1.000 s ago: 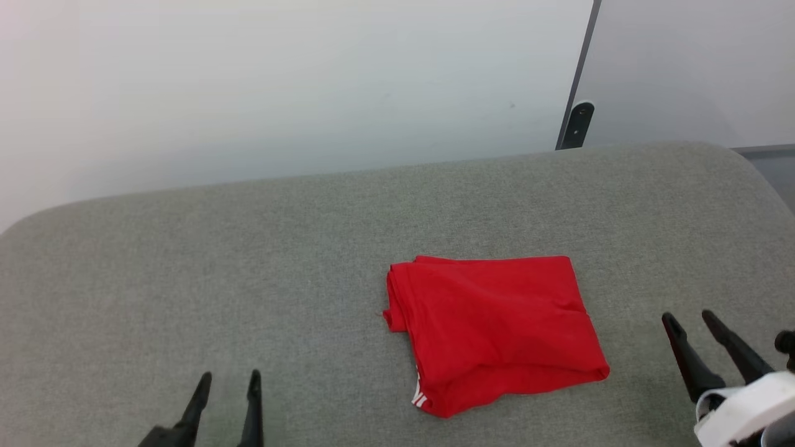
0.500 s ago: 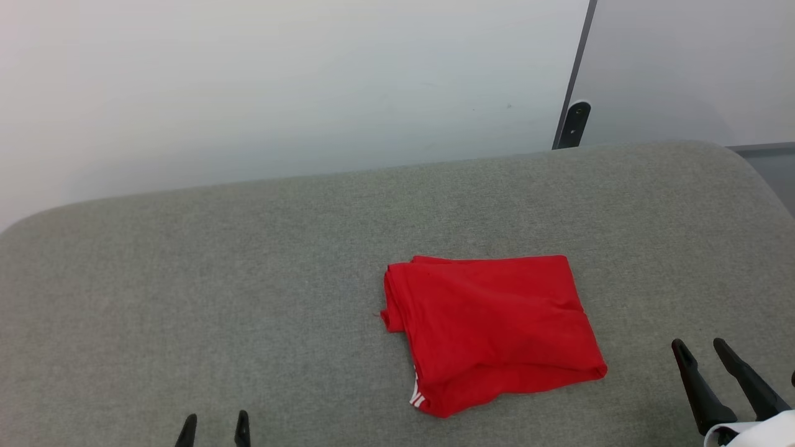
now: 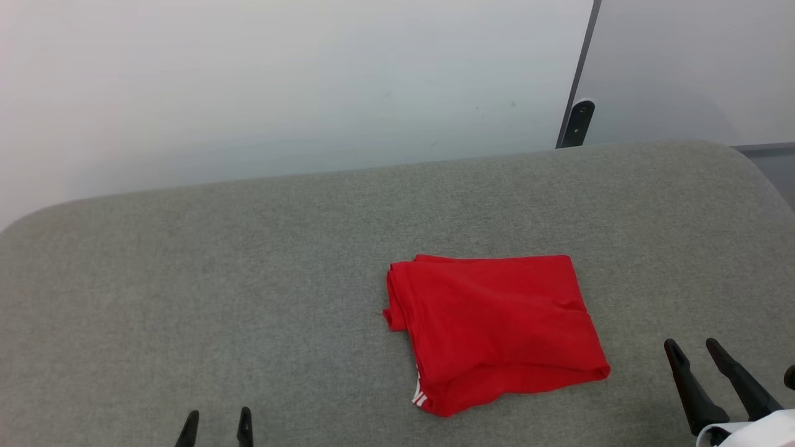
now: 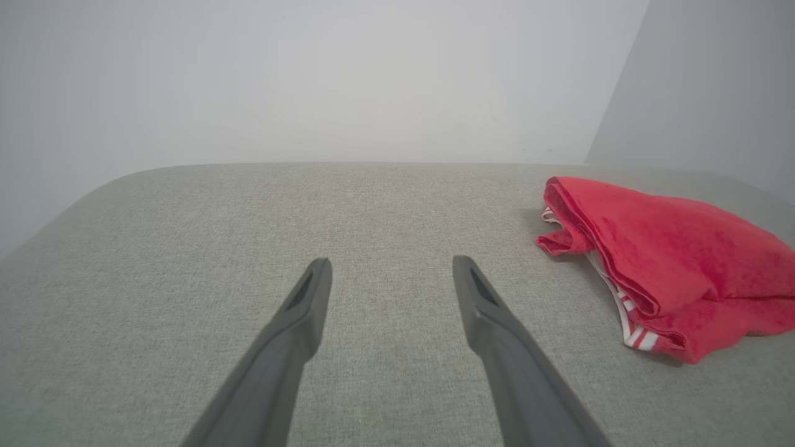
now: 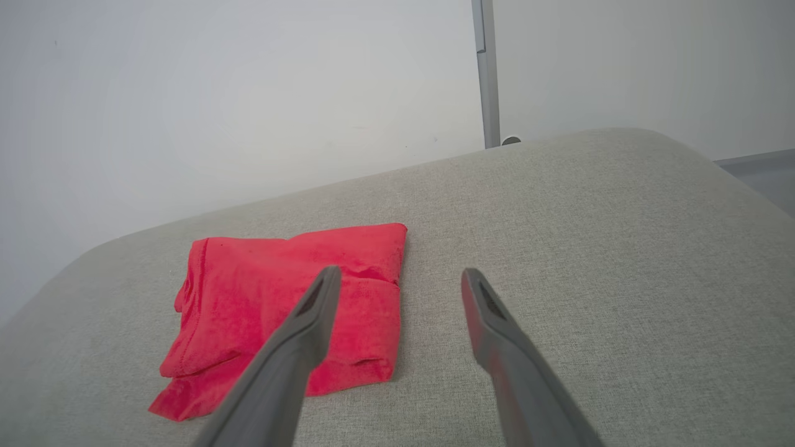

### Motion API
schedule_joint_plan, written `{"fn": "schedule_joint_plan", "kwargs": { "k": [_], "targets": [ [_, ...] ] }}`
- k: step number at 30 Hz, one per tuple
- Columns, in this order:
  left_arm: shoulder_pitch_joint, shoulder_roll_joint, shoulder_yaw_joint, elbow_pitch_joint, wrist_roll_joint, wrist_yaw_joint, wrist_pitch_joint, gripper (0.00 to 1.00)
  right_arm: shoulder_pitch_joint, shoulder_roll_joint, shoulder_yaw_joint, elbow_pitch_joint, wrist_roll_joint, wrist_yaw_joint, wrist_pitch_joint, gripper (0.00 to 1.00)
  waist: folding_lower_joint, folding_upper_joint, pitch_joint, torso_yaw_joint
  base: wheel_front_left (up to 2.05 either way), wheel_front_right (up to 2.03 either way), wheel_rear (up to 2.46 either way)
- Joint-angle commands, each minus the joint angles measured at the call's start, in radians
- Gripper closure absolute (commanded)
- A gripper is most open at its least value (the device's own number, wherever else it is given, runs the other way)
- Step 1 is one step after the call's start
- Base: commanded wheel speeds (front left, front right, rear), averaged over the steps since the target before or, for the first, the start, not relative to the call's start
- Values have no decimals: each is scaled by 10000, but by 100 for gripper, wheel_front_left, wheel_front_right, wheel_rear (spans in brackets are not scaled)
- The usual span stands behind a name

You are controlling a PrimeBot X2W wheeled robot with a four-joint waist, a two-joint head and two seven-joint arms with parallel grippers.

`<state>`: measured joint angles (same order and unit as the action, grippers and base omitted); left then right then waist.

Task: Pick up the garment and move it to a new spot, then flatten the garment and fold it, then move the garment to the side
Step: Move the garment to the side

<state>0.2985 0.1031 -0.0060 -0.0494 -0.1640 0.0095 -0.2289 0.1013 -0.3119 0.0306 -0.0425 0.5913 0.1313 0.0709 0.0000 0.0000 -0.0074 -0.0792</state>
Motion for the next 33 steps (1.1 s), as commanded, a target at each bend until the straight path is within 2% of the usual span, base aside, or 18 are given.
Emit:
{"fn": "schedule_joint_plan", "kwargs": {
  "k": [1, 6, 12, 17, 22, 28, 33],
  "targets": [
    [83, 31, -18, -33, 39, 57, 5, 0, 121, 38, -18, -53, -84, -13, 37, 0, 0, 0, 5, 15, 0, 0, 0],
    [-60, -5, -136, -21, 31, 85, -3, 0, -230, 35, 126, 17, -155, -13, 338, 0, 0, 0, 87, 41, 0, 0, 0],
    [-574, -124, -423, 206, -27, 32, -84, 0, -1745, -60, 544, 696, -389, -13, 1843, 0, 0, 0, 498, 161, 0, 0, 0],
    [-1007, -172, -604, 469, -54, -19, -185, 0, -3656, -279, 1057, 1818, -563, -14, 3221, 0, 0, 0, 855, 368, 0, 0, 0],
    [-1467, -213, -747, 758, -91, -106, -270, 0, -5262, -422, 1550, 3387, -239, -13, 4675, 0, 0, 0, 1196, 747, 0, 0, 0],
    [-1959, -306, -1008, 1074, -51, -141, -340, 0, -6241, -771, 2384, 4896, 286, -13, 6926, 0, 0, 0, 1615, 1179, 0, 0, 0],
    [-2510, -382, -1227, 1198, -9, -172, -364, 0, -6720, -955, 2666, 5573, 312, -13, 7483, 0, 0, 0, 2234, 1487, 0, 0, 0]
  ]
}}
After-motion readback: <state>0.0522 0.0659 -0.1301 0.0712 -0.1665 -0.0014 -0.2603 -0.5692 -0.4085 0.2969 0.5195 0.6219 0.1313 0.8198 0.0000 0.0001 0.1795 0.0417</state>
